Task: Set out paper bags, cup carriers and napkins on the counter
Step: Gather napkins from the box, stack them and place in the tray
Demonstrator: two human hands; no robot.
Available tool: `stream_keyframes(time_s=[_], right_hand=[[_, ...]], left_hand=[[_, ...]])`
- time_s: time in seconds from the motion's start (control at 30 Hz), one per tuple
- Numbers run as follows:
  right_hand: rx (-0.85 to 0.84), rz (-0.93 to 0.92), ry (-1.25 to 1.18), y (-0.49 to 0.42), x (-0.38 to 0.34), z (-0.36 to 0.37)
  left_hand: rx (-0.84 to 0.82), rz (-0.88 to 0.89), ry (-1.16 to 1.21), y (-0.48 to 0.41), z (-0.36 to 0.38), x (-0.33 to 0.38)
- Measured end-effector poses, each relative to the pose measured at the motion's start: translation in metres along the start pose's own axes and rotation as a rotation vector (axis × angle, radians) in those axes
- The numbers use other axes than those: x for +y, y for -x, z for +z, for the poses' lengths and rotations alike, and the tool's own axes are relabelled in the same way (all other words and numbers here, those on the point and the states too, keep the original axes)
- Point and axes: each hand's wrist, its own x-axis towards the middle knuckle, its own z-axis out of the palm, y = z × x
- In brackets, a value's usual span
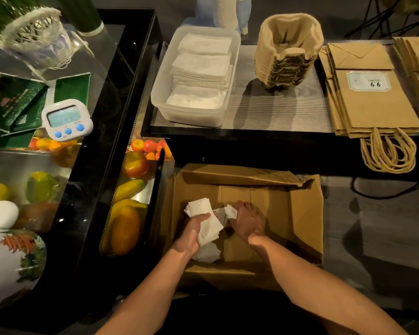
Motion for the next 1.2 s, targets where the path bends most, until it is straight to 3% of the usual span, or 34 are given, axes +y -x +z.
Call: stream_keyframes(time_s=[0.13,0.3,0.63,0.77,0.83,0.93,1.0,1.1,1.2], right_hand=[[0.027,0.009,-0.087,-0.001,0.003,-0.003],[0.097,0.028,-0.495,0.002,0.018,-0.013],[0.156,-0.002,-0.352,0.013,0.026,-0.028],[0.048,0.039,-0.429,0.008,0.023,-0.023],[-0.021,-0.016,-0.461,0.006,0.021,-0.026],[0.059,-0.103,-0.456,0.007,0.018,-0.028],[0.076,-0.081,-0.344,0.006,0.013,-0.026],[-0.030,-0.094,0.084,-0.004,0.003,-0.028],[-0.062,-0.198,0.241,-0.012,-0.002,-0.028]], left_hand=[[0.040,-0.021,0.001,0.001,-0.001,0.000],[0.101,-0.044,-0.032,0.001,0.006,0.001],[0.153,-0.070,-0.177,-0.006,0.019,0.003],[0.162,-0.070,-0.198,-0.005,0.018,0.002],[0.154,-0.075,-0.190,-0.004,0.017,0.001],[0.165,-0.077,-0.181,-0.002,0.015,-0.001],[0.166,-0.085,-0.177,-0.005,0.010,-0.003],[0.182,-0.108,-0.171,-0.007,0.005,-0.005],[0.199,-0.134,-0.127,-0.007,0.004,-0.004]])
